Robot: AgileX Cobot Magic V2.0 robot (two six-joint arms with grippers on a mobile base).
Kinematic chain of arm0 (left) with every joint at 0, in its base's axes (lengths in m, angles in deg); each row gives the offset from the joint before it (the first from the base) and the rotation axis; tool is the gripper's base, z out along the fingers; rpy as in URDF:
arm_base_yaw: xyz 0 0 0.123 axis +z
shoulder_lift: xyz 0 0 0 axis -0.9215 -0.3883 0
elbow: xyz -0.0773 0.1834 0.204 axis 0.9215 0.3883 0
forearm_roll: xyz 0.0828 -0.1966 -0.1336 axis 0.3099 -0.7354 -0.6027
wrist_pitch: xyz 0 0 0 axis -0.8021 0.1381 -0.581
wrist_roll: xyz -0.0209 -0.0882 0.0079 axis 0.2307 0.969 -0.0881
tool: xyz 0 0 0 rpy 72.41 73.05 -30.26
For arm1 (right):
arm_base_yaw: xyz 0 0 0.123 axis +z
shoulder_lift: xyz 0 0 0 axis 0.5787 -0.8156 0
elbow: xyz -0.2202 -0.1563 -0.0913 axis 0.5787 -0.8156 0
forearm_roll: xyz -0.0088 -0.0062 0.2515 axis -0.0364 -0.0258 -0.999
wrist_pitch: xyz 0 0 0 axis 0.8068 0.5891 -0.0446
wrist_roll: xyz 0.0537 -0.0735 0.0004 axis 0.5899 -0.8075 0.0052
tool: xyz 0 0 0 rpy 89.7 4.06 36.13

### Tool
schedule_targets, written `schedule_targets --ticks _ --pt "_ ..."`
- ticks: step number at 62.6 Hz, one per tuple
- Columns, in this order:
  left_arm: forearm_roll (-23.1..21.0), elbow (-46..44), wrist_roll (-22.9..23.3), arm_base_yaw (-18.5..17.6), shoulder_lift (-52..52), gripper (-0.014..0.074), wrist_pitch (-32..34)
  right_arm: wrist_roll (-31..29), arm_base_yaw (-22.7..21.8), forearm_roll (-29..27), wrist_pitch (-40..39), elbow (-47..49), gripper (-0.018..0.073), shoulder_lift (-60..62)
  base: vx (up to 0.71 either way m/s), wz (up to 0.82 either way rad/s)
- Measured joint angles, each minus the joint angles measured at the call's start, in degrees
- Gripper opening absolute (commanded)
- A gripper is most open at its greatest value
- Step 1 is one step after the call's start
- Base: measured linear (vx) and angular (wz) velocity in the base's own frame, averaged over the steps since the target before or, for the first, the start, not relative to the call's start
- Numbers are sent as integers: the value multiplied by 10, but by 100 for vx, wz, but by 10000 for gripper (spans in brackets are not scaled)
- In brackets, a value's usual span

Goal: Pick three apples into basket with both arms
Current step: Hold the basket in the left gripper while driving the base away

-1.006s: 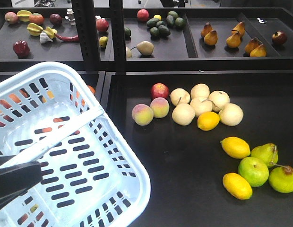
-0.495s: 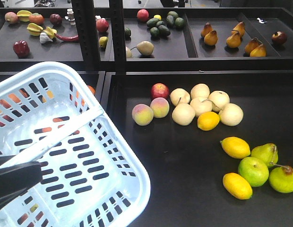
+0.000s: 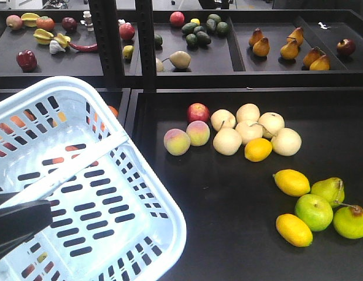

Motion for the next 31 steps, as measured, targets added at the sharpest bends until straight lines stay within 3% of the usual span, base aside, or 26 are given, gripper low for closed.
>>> schedule_targets --ticks 31 --pt "0 0 0 0 0 -7 0 0 0 0 0 0 -5 0 -4 11"
